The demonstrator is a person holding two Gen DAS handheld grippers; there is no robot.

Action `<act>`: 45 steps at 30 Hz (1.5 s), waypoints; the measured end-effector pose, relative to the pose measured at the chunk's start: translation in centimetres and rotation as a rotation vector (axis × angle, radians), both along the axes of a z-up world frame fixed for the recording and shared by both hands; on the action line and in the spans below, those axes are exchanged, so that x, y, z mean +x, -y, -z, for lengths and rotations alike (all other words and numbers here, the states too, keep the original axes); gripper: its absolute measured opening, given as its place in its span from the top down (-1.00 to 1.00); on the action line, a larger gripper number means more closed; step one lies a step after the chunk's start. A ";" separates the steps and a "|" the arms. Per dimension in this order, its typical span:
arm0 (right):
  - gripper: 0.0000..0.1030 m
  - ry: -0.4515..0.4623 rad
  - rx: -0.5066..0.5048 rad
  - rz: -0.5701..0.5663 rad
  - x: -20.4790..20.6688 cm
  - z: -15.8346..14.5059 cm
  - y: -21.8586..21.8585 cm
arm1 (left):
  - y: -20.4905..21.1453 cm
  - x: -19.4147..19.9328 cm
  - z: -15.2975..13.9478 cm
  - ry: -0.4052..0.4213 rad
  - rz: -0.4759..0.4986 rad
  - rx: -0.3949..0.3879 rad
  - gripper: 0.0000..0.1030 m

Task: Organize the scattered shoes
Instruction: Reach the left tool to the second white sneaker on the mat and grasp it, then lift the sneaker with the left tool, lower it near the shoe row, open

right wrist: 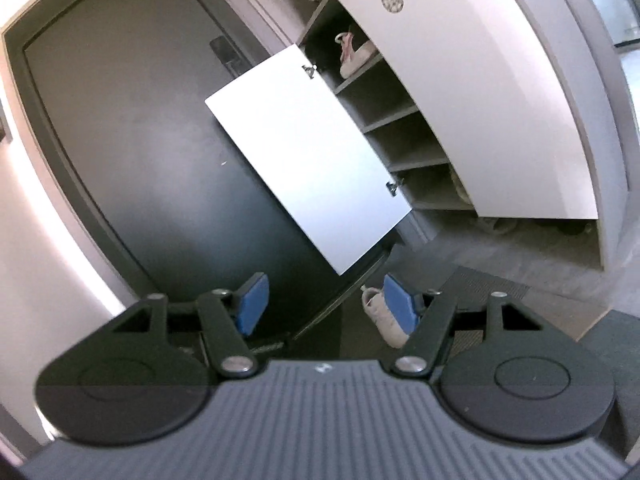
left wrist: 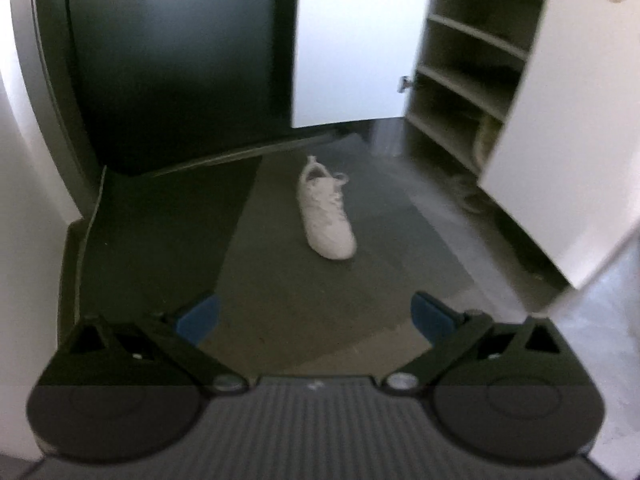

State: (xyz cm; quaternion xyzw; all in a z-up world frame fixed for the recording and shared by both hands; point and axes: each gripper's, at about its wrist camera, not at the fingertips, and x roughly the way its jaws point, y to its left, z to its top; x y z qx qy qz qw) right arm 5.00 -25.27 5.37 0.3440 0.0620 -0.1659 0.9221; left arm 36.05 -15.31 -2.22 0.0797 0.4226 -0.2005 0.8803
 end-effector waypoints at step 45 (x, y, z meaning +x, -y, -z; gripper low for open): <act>-0.74 -0.438 0.439 -0.117 19.9 16.2 9.1 | 23.6 29.3 39.6 -0.147 -0.078 0.174 -0.93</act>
